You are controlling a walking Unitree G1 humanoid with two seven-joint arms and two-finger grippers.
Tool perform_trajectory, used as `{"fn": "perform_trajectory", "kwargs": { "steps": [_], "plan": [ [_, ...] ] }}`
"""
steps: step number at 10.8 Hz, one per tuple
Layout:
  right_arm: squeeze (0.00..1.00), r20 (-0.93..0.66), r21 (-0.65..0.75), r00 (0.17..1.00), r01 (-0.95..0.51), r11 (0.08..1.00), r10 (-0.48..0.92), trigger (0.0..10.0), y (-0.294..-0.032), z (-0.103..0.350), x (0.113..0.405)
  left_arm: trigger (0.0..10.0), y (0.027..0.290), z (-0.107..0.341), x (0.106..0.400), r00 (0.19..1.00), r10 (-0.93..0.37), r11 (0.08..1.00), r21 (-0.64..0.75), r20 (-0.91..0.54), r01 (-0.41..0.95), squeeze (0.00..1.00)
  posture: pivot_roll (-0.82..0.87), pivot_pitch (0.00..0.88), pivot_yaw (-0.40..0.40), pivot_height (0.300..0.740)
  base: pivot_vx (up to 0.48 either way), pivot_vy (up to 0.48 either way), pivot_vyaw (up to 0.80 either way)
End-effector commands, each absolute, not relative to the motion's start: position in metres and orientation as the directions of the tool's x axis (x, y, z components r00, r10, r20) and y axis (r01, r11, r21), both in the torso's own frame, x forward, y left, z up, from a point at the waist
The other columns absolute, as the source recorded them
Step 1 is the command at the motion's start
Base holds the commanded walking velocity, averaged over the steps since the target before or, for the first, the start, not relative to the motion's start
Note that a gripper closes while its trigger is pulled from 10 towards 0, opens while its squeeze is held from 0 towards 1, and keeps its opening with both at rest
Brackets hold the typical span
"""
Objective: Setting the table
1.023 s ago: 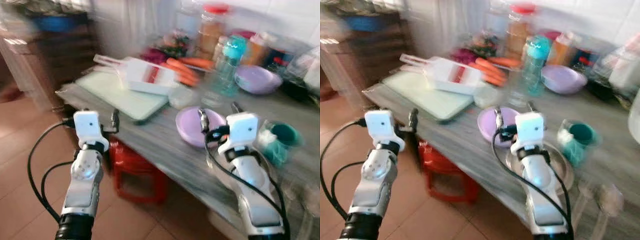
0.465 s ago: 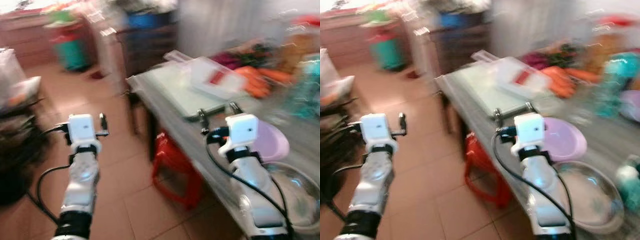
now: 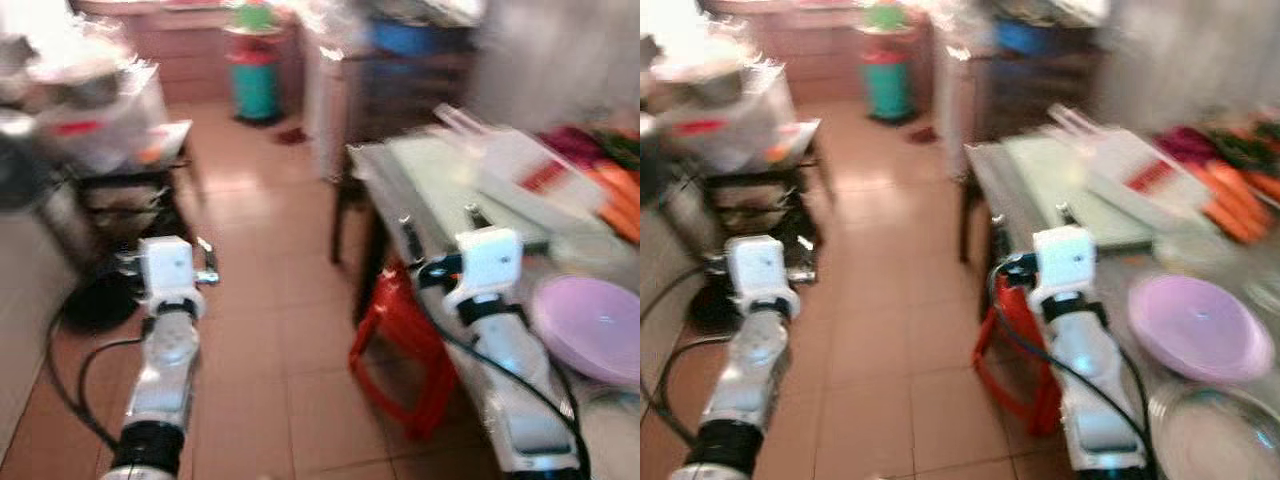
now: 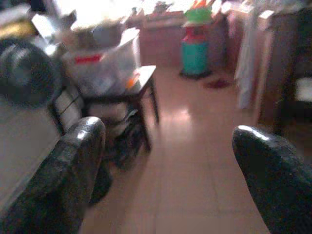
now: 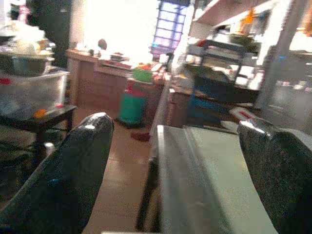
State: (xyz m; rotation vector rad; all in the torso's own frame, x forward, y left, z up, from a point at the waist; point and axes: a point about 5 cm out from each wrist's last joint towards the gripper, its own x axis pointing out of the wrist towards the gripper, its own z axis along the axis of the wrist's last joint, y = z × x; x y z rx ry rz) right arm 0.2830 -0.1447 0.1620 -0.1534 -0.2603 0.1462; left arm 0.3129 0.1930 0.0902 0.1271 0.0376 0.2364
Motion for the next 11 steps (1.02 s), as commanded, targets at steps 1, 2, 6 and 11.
{"fn": "perform_trajectory", "kwargs": {
  "steps": [1, 2, 6, 11],
  "plan": [
    [0.00, 0.248, -0.154, 0.952, -0.142, 0.978, 0.177, 10.0, -0.140, 0.163, 0.283, 10.0, 0.200, 0.083, 0.311, 0.970, 0.236, 0.965, 0.128, -0.052, -0.228, 0.00, 0.07, 0.000, -0.007, 0.740, 0.000, 0.000, 0.80],
    [0.00, 0.234, -0.139, 0.958, -0.133, 0.981, 0.163, 10.0, -0.143, 0.159, 0.284, 10.0, 0.200, 0.073, 0.308, 0.973, 0.212, 0.973, 0.117, -0.095, -0.201, 0.00, 0.07, 0.000, -0.008, 0.740, 0.000, 0.000, 0.78],
    [0.00, 0.191, -0.058, 0.977, -0.085, 0.995, 0.094, 10.0, -0.152, 0.151, 0.287, 10.0, 0.195, 0.060, 0.307, 0.974, 0.169, 0.983, 0.100, -0.151, -0.155, 0.00, 0.07, 0.000, -0.006, 0.740, 0.000, 0.000, 0.00],
    [0.00, 0.170, -0.032, 0.982, -0.071, 0.997, 0.075, 10.0, -0.154, 0.145, 0.288, 10.0, 0.192, 0.063, 0.312, 0.978, 0.153, 0.986, 0.094, -0.138, -0.141, 0.00, 0.07, 0.000, -0.001, 0.740, 0.000, 0.235, -0.35]
  ]
}}
